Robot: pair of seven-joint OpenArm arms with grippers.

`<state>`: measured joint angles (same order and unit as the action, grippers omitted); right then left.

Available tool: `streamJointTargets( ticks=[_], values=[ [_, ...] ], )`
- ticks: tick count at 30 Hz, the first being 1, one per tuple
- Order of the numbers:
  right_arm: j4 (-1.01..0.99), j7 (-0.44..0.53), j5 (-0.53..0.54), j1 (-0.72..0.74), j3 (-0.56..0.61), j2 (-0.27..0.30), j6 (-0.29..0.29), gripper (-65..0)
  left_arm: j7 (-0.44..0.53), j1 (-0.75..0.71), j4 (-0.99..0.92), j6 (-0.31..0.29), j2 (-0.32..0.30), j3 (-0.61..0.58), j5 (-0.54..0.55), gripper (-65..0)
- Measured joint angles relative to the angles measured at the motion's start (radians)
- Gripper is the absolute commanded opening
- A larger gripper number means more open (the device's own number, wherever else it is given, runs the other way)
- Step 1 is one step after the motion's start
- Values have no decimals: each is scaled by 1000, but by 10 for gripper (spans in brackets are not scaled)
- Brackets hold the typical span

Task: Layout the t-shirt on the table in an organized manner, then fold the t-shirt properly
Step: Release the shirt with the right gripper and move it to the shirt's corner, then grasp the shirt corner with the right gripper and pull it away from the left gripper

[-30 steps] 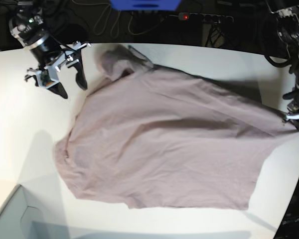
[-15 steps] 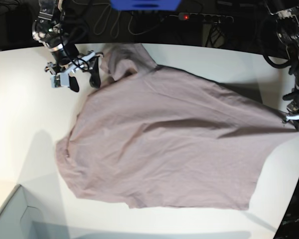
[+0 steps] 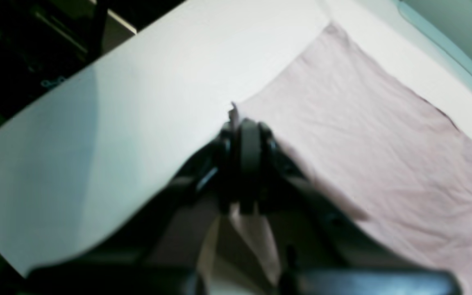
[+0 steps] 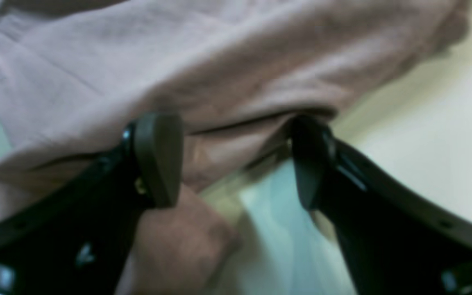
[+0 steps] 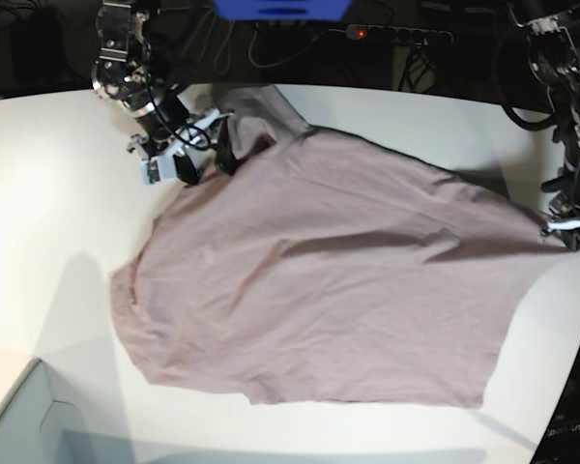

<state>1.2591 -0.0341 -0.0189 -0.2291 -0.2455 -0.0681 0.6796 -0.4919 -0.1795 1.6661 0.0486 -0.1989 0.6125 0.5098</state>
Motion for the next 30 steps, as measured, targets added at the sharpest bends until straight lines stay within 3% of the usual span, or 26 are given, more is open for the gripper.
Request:
streamJointTargets(
  ticks=[6, 17, 22, 26, 30],
  values=[
    [-40, 2, 1, 26, -5, 18, 1, -650, 3, 0, 0, 0, 3, 0, 0, -649],
    [366, -3, -3, -101, -94, 148, 2, -650, 3, -7, 5, 0, 5, 0, 5, -649],
    [452, 5, 0, -87, -66, 215, 1, -650, 3, -19, 5, 0, 30, 1, 8, -649],
    [400, -14, -131, 21, 56, 230, 5, -650, 4, -21, 1, 0, 46, -1, 3, -649],
    [261, -167, -279, 169, 116, 186, 12, -543, 2, -31, -2, 0, 55, -1, 4, -649]
  ],
)
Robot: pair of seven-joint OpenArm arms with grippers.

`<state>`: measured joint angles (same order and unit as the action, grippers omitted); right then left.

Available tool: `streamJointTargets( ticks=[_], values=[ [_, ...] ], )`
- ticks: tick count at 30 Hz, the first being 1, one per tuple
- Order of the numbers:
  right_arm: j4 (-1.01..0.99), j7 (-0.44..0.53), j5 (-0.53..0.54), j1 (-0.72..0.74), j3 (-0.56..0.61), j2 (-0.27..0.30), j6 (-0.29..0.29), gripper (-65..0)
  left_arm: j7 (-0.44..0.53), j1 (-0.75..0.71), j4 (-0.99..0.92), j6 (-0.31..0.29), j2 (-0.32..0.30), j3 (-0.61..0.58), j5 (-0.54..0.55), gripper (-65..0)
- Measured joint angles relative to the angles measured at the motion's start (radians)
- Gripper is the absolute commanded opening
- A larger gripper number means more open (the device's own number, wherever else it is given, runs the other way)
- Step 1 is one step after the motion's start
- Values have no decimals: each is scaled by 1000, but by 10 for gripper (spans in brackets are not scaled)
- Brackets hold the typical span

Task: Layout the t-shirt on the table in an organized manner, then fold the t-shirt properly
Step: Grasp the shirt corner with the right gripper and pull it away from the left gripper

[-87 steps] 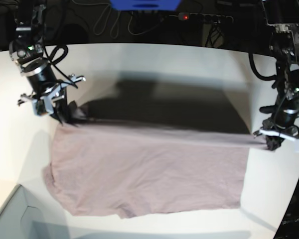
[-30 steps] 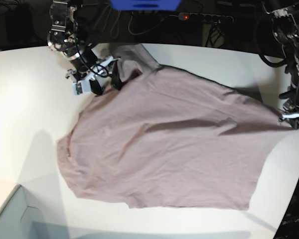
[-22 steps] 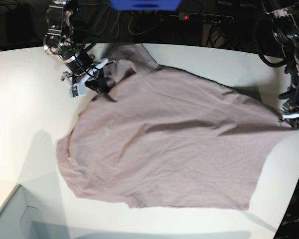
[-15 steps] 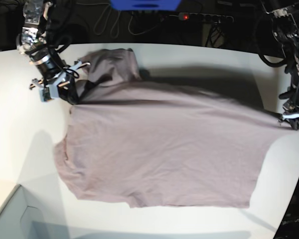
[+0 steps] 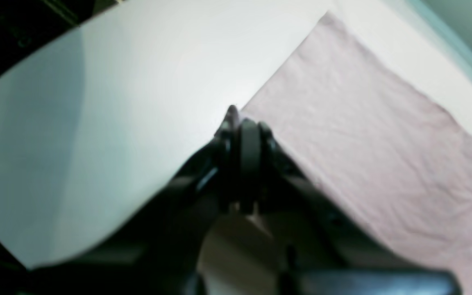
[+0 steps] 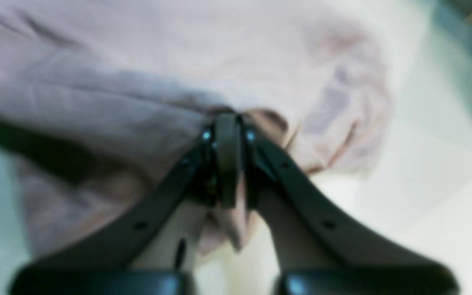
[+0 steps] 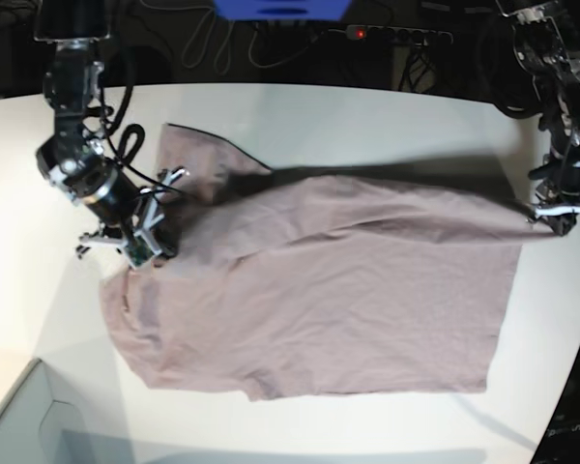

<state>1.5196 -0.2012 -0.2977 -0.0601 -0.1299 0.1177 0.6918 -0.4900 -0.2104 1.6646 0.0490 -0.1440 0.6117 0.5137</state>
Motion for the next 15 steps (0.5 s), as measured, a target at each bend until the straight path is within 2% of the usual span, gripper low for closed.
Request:
streamJointTargets(
  ticks=[4, 8, 11, 15],
  values=[
    [-33, -20, -3, 66, -119, -66, 6, -415, 1, 0, 0, 0, 0, 0, 1, -649],
    [17, -24, -6, 58, -232, -105, 5, -303, 1, 1, 0, 0, 0, 0, 1, -649],
    [51, -25, -6, 13, -285, -135, 5, -269, 1, 3, 0, 0, 0, 0, 1, -649],
    [64, -33, -7, -87, -299, -185, 5, -269, 1, 5, 0, 0, 1, 0, 3, -649]
  ],
)
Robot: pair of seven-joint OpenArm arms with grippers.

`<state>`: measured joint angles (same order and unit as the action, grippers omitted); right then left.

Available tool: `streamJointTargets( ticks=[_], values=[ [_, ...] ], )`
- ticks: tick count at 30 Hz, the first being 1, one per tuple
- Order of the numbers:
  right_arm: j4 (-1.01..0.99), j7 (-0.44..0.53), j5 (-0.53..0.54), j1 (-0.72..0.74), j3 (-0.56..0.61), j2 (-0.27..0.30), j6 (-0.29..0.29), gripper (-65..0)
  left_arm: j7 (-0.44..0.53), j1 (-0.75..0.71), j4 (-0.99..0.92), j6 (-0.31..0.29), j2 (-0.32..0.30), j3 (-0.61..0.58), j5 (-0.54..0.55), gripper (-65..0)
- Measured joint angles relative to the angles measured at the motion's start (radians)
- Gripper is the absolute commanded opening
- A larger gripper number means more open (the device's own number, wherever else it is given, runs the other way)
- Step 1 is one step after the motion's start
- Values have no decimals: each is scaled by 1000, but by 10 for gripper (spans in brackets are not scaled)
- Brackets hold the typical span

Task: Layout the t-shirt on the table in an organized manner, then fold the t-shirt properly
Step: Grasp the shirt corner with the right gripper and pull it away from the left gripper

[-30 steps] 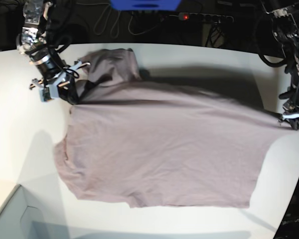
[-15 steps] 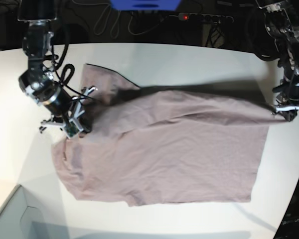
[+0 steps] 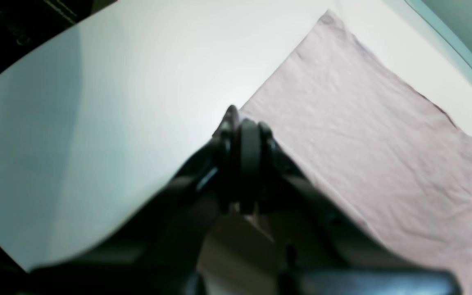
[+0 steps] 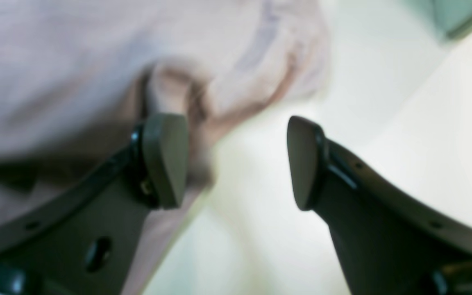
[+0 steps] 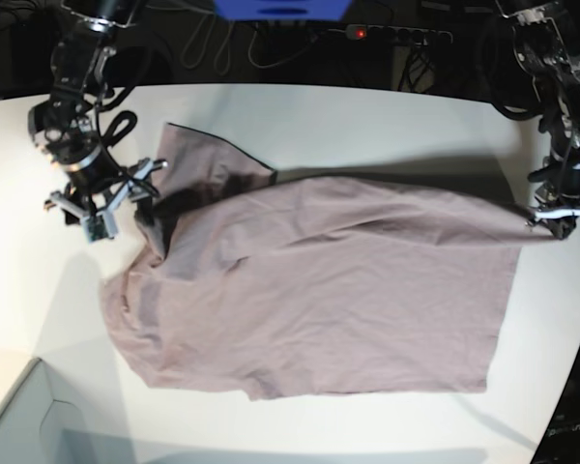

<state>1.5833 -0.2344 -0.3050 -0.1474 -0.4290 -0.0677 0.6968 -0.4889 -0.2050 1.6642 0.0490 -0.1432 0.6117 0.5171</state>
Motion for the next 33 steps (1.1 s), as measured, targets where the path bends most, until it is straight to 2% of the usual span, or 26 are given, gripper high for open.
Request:
streamJointTargets(
  ticks=[7, 14, 18, 21, 27, 33],
  values=[
    [-31, 7, 6, -89, 10, -77, -1, -269, 0, 1, 0, 0, -1, 0, 0, -649],
    [-167, 0, -1, -38, 25, -78, -1, -269, 0, 0, 0, 0, -1, 0, 0, -649],
    [-181, 11, 5, -34, 26, -55, -1, -277, 0, 0, 0, 0, 0, 0, 0, -649],
    [-203, 29, 11, -47, 24, -39, -2, -363, 0, -2, 0, 0, 3, 0, 0, -649],
    [-219, 66, 37, -92, 24, -12, -4, -650, 0, -2, 0, 0, 17, 0, 1, -649],
    [-43, 6, 2, -251, 3, -16, -1, -650, 0, -5, 0, 0, 17, 0, 1, -649]
  ],
)
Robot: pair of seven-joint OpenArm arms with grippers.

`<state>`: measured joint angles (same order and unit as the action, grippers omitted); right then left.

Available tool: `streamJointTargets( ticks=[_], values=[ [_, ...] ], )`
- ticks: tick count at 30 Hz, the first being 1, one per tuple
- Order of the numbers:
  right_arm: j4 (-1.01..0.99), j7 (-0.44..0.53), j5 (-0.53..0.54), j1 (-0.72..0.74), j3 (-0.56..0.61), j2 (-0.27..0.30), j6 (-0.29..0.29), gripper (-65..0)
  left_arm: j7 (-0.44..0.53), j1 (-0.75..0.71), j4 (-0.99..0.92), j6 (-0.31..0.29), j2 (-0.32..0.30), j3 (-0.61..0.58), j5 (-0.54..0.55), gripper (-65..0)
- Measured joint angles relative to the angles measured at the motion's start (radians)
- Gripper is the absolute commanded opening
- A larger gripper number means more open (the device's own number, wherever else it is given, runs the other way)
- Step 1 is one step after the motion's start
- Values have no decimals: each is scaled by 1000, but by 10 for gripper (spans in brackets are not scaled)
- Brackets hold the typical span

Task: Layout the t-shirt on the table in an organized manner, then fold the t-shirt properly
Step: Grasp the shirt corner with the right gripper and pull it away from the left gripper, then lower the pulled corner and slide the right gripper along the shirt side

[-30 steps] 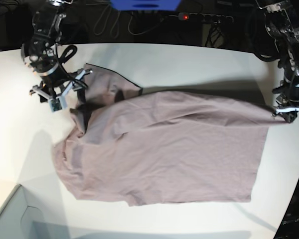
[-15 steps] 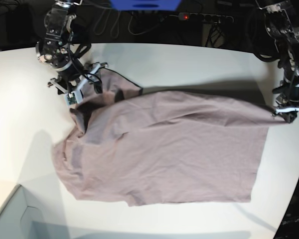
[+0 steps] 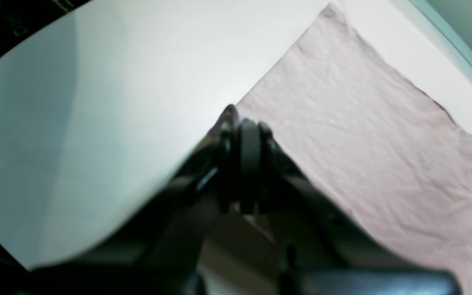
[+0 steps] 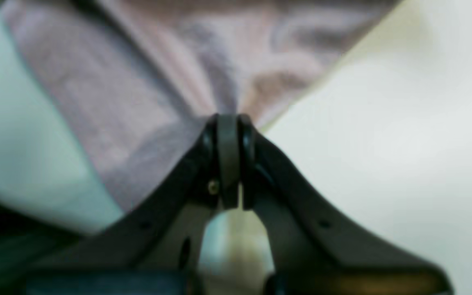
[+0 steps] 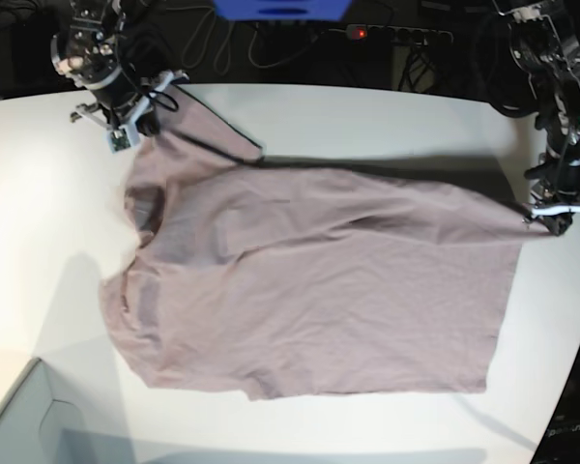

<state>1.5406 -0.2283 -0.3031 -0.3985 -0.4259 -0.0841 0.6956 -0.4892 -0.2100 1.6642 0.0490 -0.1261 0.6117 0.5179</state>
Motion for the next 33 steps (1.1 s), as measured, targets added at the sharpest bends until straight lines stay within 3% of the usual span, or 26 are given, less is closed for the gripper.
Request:
streamJointTargets(
  ticks=[3, 7, 13, 20, 27, 33],
  values=[
    [121, 3, 13, -91, -4, 1, 0, -650, 4, -13, 6, 0, 13, 0, -1, -649],
    [259, 26, 134, -195, 2, 1, -1, -650, -1, -35, 7, 0, 42, 0, -2, -649],
    [294, 4, 137, -298, 0, 1, 0, -650, 1, -60, 4, 0, 53, 0, 0, -649],
    [300, 140, 142, -410, 0, 1, 0, -650, 4, -88, 7, 0, 53, 3, 0, -649],
    [299, 188, 139, -391, 9, -24, -1, -650, 9, -78, 82, 8, 9, 116, -4, -649],
    [299, 185, 139, -320, 116, -49, -1, -650, 4, -41, 123, -5, -14, 134, 1, -649]
  ],
)
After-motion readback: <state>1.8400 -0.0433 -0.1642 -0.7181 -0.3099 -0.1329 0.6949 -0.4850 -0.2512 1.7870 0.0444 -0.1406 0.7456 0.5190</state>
